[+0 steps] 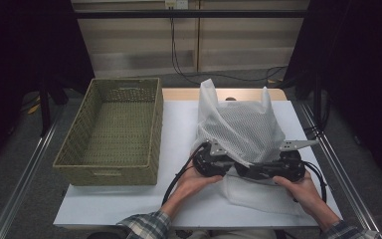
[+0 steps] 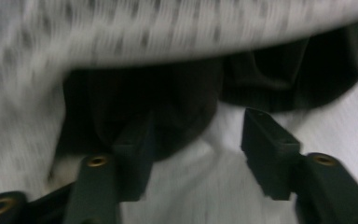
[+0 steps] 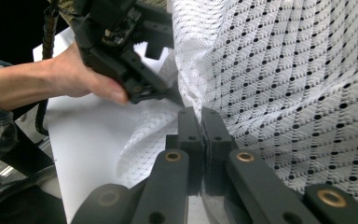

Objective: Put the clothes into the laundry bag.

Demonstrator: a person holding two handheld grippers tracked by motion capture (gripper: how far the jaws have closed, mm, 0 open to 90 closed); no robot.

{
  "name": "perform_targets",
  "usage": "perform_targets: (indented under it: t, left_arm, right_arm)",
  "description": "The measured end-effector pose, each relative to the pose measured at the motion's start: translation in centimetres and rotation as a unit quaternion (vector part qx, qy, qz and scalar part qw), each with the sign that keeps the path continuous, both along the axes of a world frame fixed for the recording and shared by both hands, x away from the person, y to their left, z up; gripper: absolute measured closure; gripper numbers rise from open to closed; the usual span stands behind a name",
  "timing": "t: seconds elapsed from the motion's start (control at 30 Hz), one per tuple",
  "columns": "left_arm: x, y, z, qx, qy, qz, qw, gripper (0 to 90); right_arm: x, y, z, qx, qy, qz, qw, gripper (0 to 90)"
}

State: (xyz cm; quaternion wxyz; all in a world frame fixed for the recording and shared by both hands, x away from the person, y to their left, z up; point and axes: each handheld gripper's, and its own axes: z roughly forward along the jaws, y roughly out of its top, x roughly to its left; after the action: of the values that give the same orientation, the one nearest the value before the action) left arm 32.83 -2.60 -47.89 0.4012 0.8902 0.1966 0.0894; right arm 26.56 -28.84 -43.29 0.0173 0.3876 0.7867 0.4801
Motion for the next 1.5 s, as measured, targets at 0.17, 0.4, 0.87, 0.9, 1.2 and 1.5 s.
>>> perform_targets:
  t: [0.17, 0.4, 0.87, 0.9, 1.2, 1.5]
  left_arm:
    - [-0.5, 0.9, -0.3, 0.026, -0.001, 0.011, 0.9996, 45.2]
    - [-1.1, 2.6, 0.0, 0.029, 0.01, 0.014, 0.9994, 75.9]
    - [0.4, 1.6, 0.6, 0.002, 0.008, 0.046, 0.9989, 49.5]
    - [1.0, 1.1, 0.3, 0.0, 0.013, 0.047, 0.9988, 52.3]
    - [0.1, -5.2, 1.9, -0.008, 0.009, -0.054, 0.9985, 83.6]
    - [1.4, -5.6, 0.0, 0.04, -0.022, 0.006, 0.9989, 73.9]
  right_arm:
    - [0.0, 0.1, -0.1, -0.003, 0.001, 0.001, 1.0, 88.8]
    - [-0.1, 0.0, -0.1, -0.006, -0.001, 0.002, 1.0, 88.8]
    - [0.0, 0.2, 0.0, -0.004, -0.003, 0.003, 1.0, 88.8]
    - [0.0, 0.3, 0.0, -0.003, -0.003, 0.003, 1.0, 88.8]
    - [0.0, 0.0, 0.2, 0.001, -0.007, 0.004, 1.0, 88.8]
    - [-0.4, 0.2, -0.5, -0.016, 0.015, 0.021, 0.9995, 88.8]
